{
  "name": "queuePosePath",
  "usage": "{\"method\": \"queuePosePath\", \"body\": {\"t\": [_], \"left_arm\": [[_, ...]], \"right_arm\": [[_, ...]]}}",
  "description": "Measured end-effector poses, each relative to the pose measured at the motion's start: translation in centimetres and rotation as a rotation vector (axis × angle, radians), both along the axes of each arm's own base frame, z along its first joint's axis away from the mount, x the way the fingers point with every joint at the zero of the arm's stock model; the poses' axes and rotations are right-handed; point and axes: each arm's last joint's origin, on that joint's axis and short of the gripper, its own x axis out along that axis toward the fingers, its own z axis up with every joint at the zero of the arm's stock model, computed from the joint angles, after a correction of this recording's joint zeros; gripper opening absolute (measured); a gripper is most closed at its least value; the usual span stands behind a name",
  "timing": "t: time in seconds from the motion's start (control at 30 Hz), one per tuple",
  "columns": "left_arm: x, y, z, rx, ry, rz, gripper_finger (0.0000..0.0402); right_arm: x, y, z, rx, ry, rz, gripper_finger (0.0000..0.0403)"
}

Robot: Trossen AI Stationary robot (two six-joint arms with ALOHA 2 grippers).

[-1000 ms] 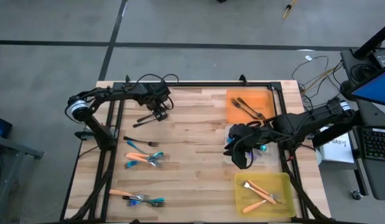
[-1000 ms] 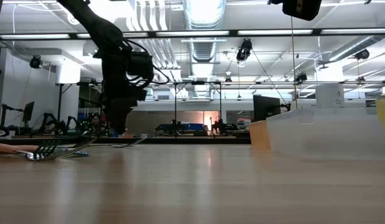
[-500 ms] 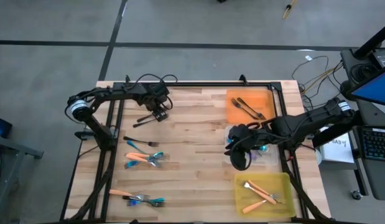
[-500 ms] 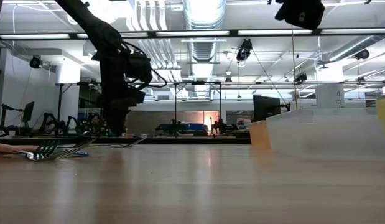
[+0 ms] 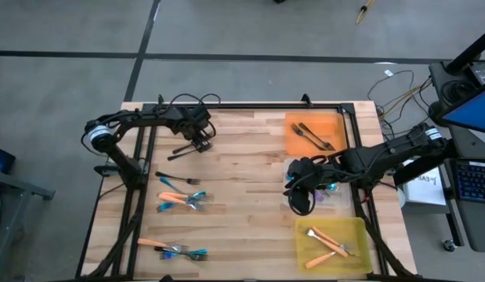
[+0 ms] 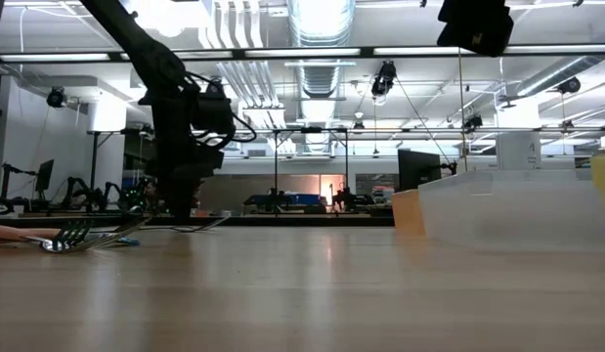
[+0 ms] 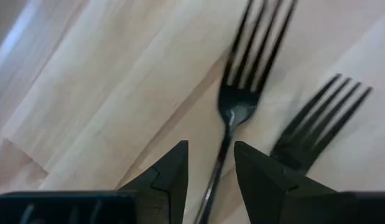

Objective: Sort silverware by color (type)
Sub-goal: Put the black fork into the orange bin

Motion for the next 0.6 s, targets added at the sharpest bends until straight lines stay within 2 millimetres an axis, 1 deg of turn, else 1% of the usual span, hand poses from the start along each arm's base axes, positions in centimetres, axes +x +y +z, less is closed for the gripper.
{"method": "queuePosePath", "body": {"t": [0.13, 0.4, 0.53, 0.6], "left_arm": [[-0.2, 0.3, -0.3, -0.014, 0.007, 0.021, 0.0109], [0.1, 0.6, -2.4, -0.067, 0.065, 0.021, 0.0109], [0.2, 0.7, -2.7, -0.081, 0.076, 0.022, 0.0105], [0.4, 0.8, -2.5, -0.096, 0.076, 0.021, 0.0091]], "right_arm": [[0.0, 0.0, 0.2, 0.001, -0.005, 0.000, 0.0121], [0.0, 0.0, 0.2, 0.002, -0.005, -0.002, 0.0121], [0.0, 0.0, 0.2, 0.003, -0.005, -0.002, 0.0121], [0.0, 0.0, 0.2, 0.003, -0.005, -0.002, 0.0121]]}}
